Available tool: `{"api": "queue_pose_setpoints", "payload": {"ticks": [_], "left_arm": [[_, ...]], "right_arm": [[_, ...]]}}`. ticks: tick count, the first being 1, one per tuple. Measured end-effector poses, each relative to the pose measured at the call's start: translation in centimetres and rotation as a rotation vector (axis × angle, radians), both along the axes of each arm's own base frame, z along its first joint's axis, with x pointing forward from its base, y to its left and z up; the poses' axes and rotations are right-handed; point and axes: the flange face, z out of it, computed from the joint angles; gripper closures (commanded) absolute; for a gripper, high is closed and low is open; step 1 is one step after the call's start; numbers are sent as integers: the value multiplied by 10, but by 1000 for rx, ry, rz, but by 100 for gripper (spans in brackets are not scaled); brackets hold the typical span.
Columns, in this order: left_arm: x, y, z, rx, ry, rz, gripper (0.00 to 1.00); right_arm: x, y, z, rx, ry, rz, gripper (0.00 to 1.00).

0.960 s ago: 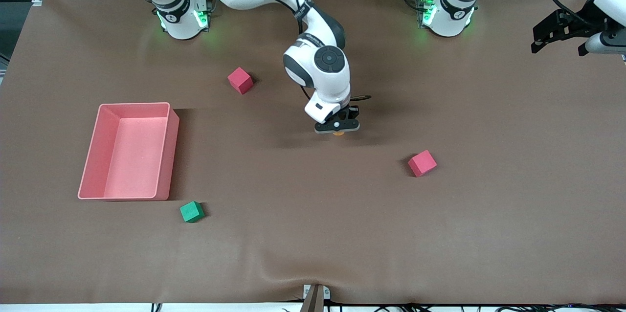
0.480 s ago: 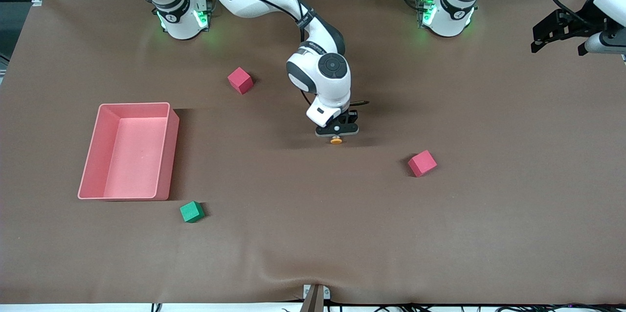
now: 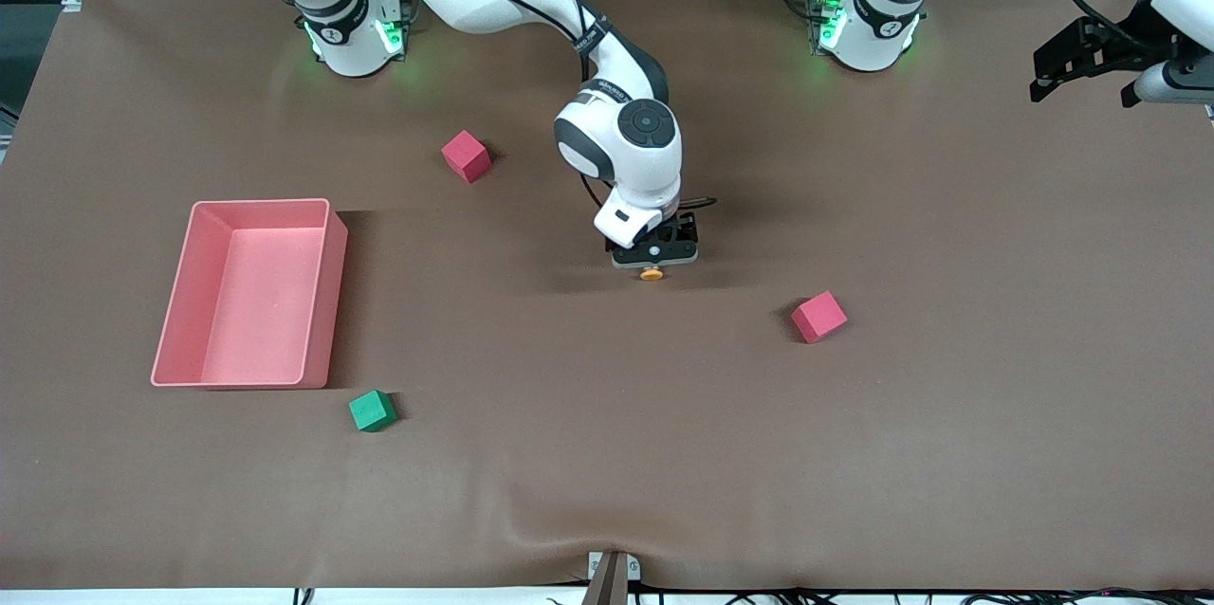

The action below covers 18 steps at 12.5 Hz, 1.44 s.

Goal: Place and upright button with both arms
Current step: 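Set the button down on the table and open the right gripper, then retract the right gripper while the left gripper reaches toward the button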

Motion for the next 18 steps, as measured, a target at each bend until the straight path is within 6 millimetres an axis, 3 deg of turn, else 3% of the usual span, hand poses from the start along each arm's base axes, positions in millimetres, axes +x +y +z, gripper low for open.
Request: {"api": "queue_pose_setpoints", "payload": {"ticks": [5, 9, 12, 15, 18], "left_arm": [[0, 0, 0, 0, 1, 0, 0], [0, 0, 0, 0, 1, -1, 0], [0, 0, 1, 0, 0, -1, 0], [0, 0, 1, 0, -1, -1, 0], [0, -1, 1, 0, -1, -1, 0]], "right_arm": [[50, -56, 77, -28, 5, -5, 0], [68, -112, 131, -98, 60, 93, 0], [87, -192, 179, -170, 168, 172, 0], [108, -281, 233, -169, 206, 138, 0], [111, -352, 254, -182, 291, 96, 0]]}}
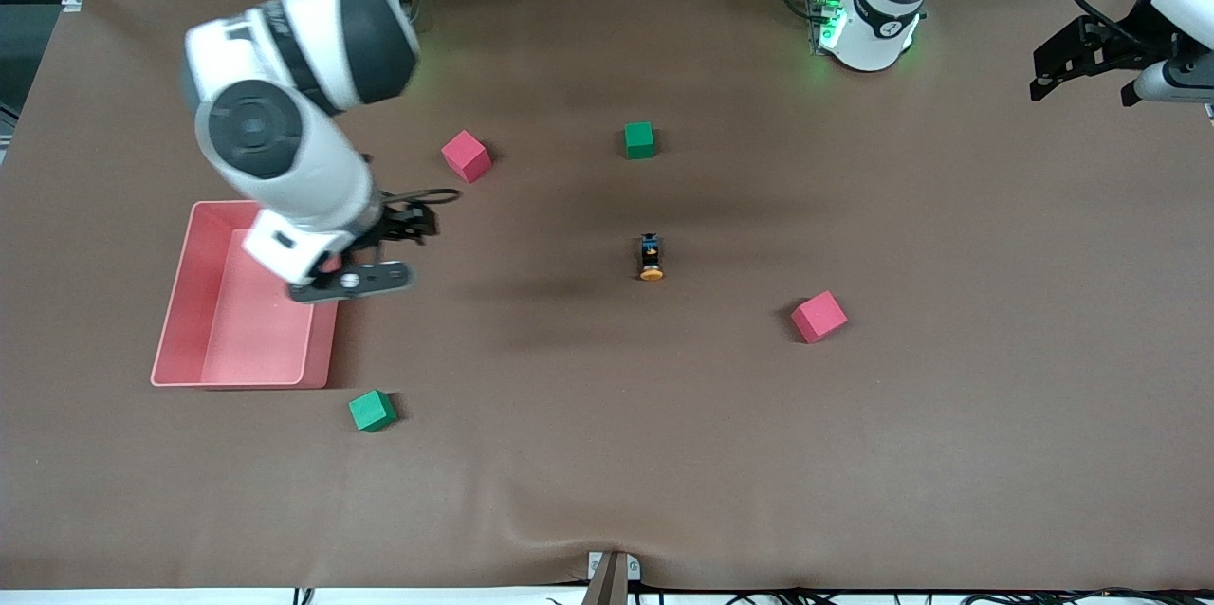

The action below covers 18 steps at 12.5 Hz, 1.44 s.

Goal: Place and upright button with both arms
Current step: 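Retract the right gripper while the left gripper reaches toward the button, then lower the left gripper and grasp the button's blue base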

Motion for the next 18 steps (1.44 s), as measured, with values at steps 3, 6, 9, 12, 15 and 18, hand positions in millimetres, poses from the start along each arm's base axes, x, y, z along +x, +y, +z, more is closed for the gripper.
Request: {"api": "queue_pose_setpoints", "payload": {"ticks": [3, 6, 9, 12, 15, 18], "left_arm": [[0, -1, -1, 0, 1, -2, 0], [1, -3, -3, 1, 6, -7, 0], [7, -17, -14, 4, 27, -31, 0], [21, -45, -45, 11, 86, -77, 0], [41, -93, -103, 22, 188, -117, 0], [60, -148, -172, 24, 296, -118, 0]], "right_arm": [[3, -73, 37, 31, -31, -16, 0], [-34, -155, 98, 57, -70, -74, 0], [-74, -223, 131, 77, -86, -48, 0], [-87, -237, 142, 82, -77, -39, 0], [-89, -220, 149, 80, -78, -10, 0], [-90, -219, 151, 78, -72, -26, 0]]}}
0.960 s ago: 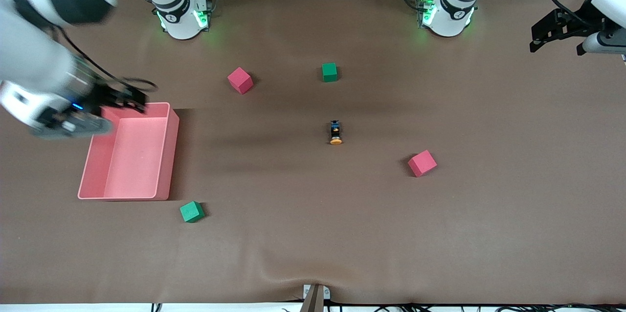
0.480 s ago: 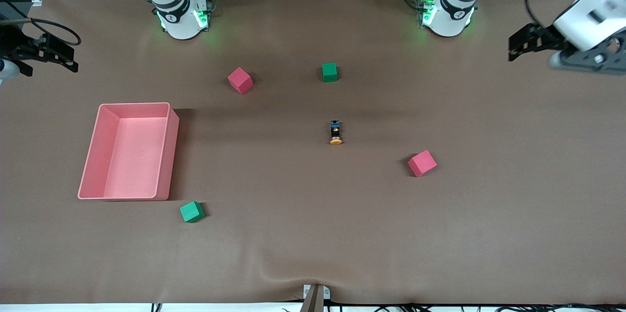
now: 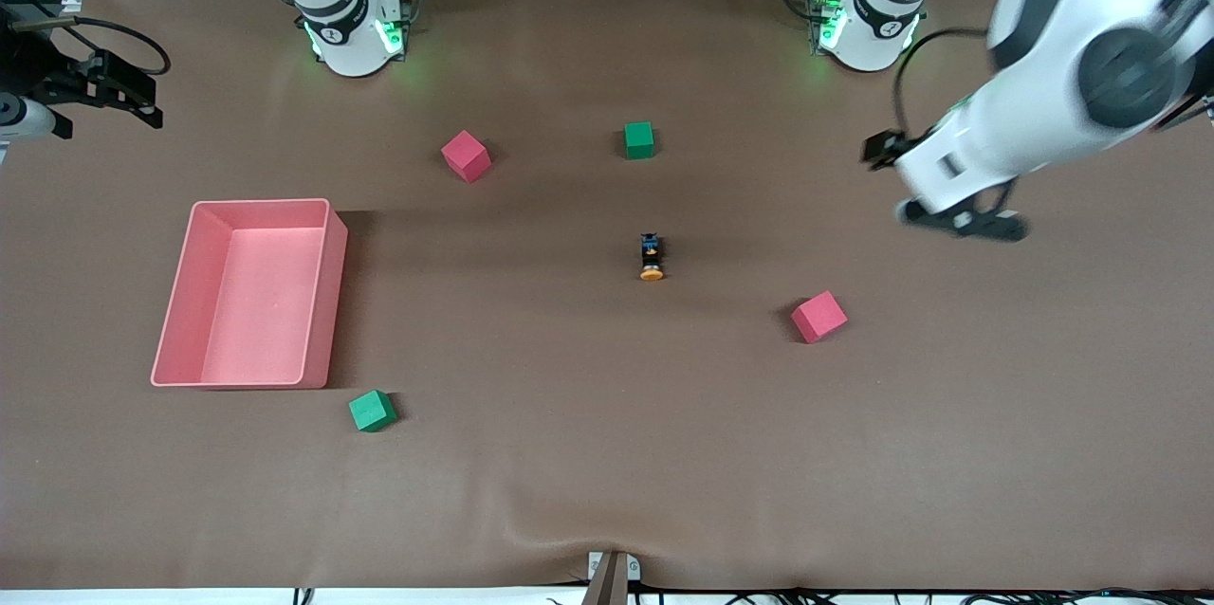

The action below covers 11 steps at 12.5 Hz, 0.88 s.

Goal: Place and upright button with both arms
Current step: 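Lower the left gripper and grasp the button's blue base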

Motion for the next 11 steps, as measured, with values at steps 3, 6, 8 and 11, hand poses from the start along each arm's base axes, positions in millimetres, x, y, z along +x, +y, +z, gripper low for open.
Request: {"api": "queue_pose_setpoints", "payload": {"ticks": [3, 6, 8, 11], "left_arm": [[4, -51, -45, 21, 67, 6, 0], [-9, -103, -80, 69, 91, 39, 0], [-11, -123, -103, 82, 91, 66, 0], [-8, -152, -148, 79, 85, 98, 0]], "right_arm": [[4, -4, -8, -3, 22, -43, 0], [12, -26, -20, 41, 37, -95, 0], [12, -38, -22, 56, 40, -133, 0], [12, -36, -21, 52, 42, -177, 0]]}}
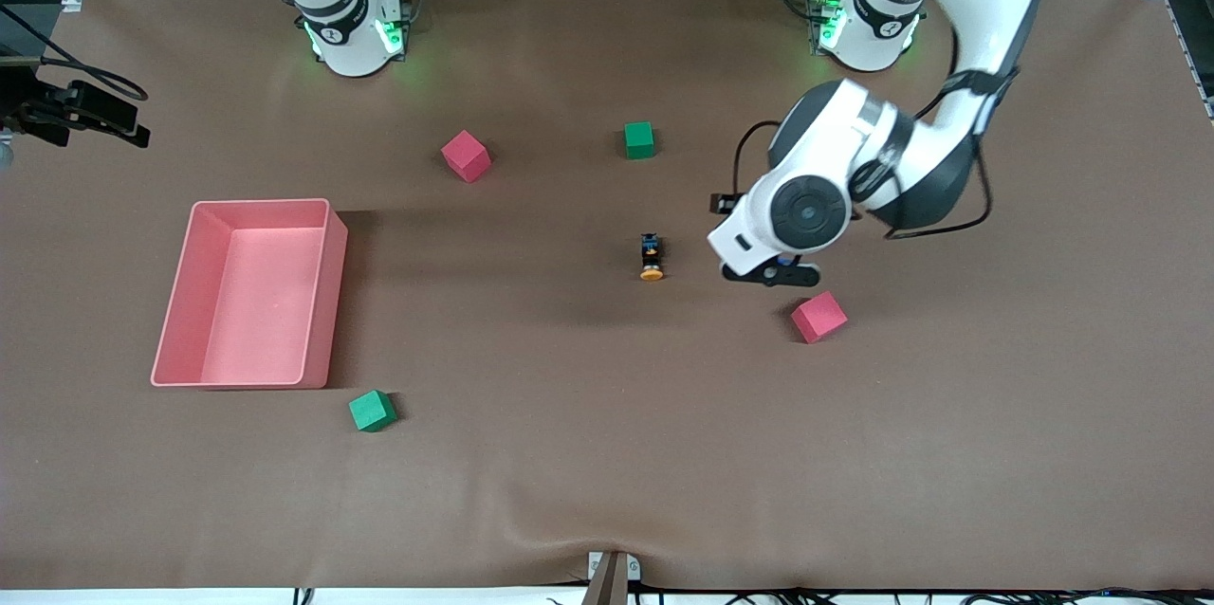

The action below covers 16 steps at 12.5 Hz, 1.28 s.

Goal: Place and upright button with both arms
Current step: 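Lower the left gripper and grasp the button's blue base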

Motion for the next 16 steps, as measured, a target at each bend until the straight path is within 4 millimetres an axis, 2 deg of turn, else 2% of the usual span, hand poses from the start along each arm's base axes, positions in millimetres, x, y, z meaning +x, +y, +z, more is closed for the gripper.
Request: {"api": "queue_pose_setpoints", "payload": {"ticks": [3, 7, 11, 16], "left_arm": [[-3, -38, -45, 11, 21, 19, 0], [-11, -80, -79, -13, -12, 30, 0], [-10, -98, -100, -60, -58, 34, 0], [-9, -106, -130, -91, -81, 51, 0]], "right_arm": [[0, 3, 1, -6, -3, 5, 0], [1, 5, 6, -8, -25, 0, 0], [2, 2, 10, -11, -43, -15, 0], [3, 0, 10, -18, -42, -17, 0]]}}
